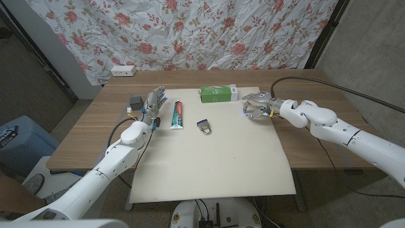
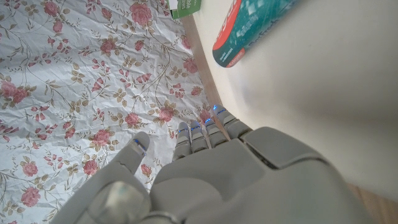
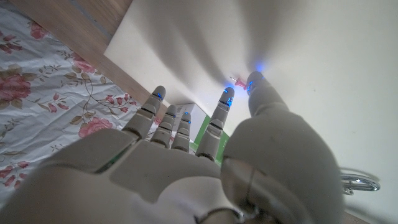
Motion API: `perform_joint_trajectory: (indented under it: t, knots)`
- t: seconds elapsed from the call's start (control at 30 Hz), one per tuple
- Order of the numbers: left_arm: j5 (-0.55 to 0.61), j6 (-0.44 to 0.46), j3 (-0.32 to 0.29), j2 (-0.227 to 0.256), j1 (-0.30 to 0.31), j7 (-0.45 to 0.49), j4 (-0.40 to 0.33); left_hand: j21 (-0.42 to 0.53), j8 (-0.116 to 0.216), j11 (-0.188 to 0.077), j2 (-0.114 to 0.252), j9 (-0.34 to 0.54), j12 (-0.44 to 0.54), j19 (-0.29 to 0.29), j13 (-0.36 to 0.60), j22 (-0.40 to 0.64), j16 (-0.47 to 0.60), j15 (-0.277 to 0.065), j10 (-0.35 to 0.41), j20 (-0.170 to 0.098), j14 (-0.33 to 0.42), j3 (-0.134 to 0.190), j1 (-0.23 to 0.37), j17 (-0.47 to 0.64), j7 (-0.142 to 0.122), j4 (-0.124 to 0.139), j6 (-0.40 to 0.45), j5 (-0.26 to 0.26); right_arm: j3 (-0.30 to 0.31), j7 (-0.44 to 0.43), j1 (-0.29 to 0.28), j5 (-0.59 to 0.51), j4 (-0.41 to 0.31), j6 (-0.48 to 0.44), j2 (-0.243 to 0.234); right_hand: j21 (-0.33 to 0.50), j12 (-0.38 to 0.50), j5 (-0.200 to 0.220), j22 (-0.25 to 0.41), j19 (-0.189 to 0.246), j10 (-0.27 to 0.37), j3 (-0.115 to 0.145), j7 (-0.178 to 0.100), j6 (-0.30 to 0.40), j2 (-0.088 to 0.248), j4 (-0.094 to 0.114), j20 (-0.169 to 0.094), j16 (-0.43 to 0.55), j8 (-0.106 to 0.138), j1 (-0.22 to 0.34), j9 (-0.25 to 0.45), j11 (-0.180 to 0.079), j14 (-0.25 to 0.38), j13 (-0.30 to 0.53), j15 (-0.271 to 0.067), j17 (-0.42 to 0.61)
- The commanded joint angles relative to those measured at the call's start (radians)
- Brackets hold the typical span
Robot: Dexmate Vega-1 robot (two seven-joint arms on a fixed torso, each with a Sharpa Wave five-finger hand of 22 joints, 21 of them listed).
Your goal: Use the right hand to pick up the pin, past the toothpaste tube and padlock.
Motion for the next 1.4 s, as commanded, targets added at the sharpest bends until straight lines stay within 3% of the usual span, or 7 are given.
perform_joint_trajectory:
  t: [0.03,0.73,1.4]
  knots:
    - [0.000,-0.001,0.003,-0.003,-0.002,-0.002,0.002,-0.002,0.000,-0.002,0.065,0.001,-0.003,0.011,0.002,0.006,-0.001,-0.007,0.006,-0.001,0.011,0.006,-0.004,0.004,0.003,0.001,0.012,0.000,-0.003,-0.063,-0.004,-0.008,0.030,0.022,0.000,0.007,0.007,0.004,0.005,0.014,0.015,-0.004,-0.001,0.025,-0.005,-0.001,-0.003,0.009,0.016,0.009,0.008,-0.001,0.015,0.004,-0.009,0.007]
    - [0.001,0.005,0.005,-0.002,-0.003,0.000,-0.005,-0.001,0.000,-0.002,0.064,0.002,-0.004,0.013,0.002,0.006,-0.001,-0.005,0.006,0.002,0.012,0.008,-0.005,0.005,0.003,0.002,0.013,0.000,-0.012,-0.118,-0.006,-0.021,0.054,0.028,0.006,0.005,0.012,0.008,0.006,0.049,0.066,-0.003,-0.004,0.158,0.014,-0.004,-0.023,0.026,0.087,0.053,0.026,-0.022,0.044,0.002,-0.039,0.020]
    - [0.000,0.014,0.001,0.000,0.012,0.018,-0.021,-0.002,0.000,-0.003,0.063,0.002,-0.004,0.013,0.002,0.006,-0.001,-0.003,0.006,0.003,0.014,0.009,-0.006,0.005,0.002,0.003,0.015,-0.001,-0.021,-0.135,-0.011,-0.032,0.060,0.007,0.011,0.005,0.013,0.007,0.006,0.065,0.093,-0.007,-0.005,0.229,0.027,0.001,-0.034,0.034,0.126,0.070,0.036,-0.036,0.056,0.001,-0.047,0.027]
